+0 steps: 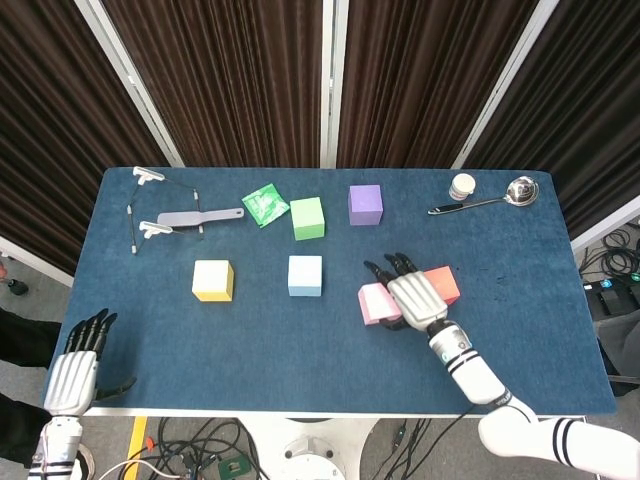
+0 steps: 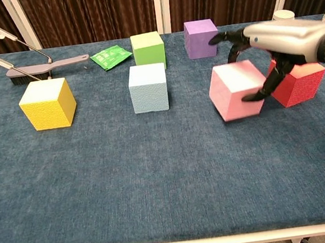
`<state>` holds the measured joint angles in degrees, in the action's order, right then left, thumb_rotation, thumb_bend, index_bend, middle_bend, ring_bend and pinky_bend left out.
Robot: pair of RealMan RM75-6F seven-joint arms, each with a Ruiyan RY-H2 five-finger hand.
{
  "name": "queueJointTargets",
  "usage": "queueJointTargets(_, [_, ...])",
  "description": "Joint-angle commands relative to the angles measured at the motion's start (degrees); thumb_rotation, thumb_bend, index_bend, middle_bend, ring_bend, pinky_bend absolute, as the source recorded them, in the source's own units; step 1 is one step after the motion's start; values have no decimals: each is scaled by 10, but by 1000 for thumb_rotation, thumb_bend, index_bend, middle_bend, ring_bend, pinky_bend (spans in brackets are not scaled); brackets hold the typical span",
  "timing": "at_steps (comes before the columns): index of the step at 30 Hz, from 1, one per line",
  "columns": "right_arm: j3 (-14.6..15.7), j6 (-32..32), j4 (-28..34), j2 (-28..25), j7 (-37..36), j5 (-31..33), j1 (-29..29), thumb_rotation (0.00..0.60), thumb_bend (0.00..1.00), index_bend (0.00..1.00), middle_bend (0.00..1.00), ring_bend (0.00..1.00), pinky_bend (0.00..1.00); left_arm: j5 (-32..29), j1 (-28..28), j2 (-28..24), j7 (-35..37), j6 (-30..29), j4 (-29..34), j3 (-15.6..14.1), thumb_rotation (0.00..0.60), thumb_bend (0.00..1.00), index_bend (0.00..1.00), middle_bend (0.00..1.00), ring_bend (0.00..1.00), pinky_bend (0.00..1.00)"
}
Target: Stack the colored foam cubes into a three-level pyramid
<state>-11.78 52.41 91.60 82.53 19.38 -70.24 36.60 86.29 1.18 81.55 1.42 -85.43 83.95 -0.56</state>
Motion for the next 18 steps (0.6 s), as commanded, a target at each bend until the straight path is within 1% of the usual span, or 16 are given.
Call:
queueJointTargets(1, [-24,-2,-46,22,-8,15,25,600,218,0,520,36,0,-1,0,-2,-1,0,3,1,600,0,44,15,0,0])
queueJointTargets(4, [-43,-18,-85,44,-9,45,49,600,218,0,527,36,0,-3,1,-4,-2,0,6,3,600,1,44,15,0,0])
queueJointTargets(8, [-59,-59,-117,61,-9,86,84,600,218,0,530,36,0,-1,3,-8,6,4,10,2,600,1,44,15,0,0])
queueJointTargets(13, [-68,-87,-123,67,2,119,121,600,218,0,530,36,0,2,3,-13,12,3,10,0,600,1,44,15,0,0])
queueJointTargets(18, [-64,-102,-114,67,22,157,145,600,220,0,531,36,0,5,2,-13,23,2,7,-2,600,1,45,15,0,0])
